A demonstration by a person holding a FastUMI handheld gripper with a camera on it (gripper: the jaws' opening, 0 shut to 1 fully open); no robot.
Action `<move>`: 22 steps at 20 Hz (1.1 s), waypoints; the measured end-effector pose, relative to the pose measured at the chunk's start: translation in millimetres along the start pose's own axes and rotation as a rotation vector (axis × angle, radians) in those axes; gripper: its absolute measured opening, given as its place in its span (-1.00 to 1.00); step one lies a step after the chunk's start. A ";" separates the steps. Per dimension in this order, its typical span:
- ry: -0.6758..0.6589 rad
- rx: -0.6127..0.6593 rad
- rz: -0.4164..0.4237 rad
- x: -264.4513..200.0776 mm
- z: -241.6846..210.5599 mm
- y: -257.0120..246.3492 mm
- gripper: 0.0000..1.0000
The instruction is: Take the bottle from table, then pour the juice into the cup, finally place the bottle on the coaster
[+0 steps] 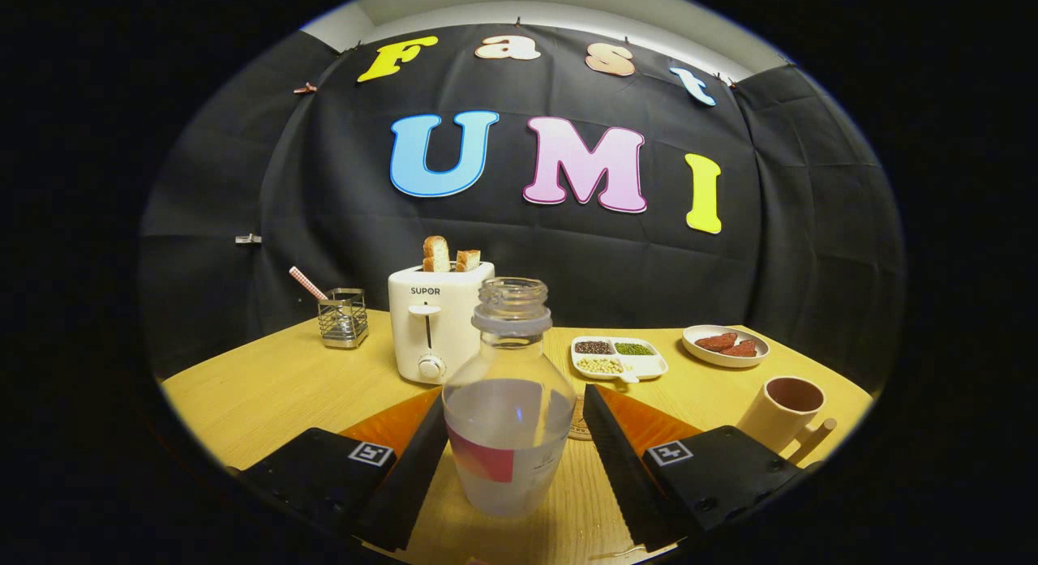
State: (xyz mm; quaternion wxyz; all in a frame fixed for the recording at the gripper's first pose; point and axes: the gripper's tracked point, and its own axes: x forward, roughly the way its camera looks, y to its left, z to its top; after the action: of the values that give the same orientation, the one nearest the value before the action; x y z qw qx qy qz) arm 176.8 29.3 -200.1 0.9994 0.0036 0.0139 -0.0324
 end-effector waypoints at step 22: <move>0.087 0.138 0.105 -3.1 -0.1 -12.2 0.41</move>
State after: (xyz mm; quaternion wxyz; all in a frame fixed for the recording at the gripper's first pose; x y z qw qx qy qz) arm 173.0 17.4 -200.2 0.9955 0.0747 0.0549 0.0195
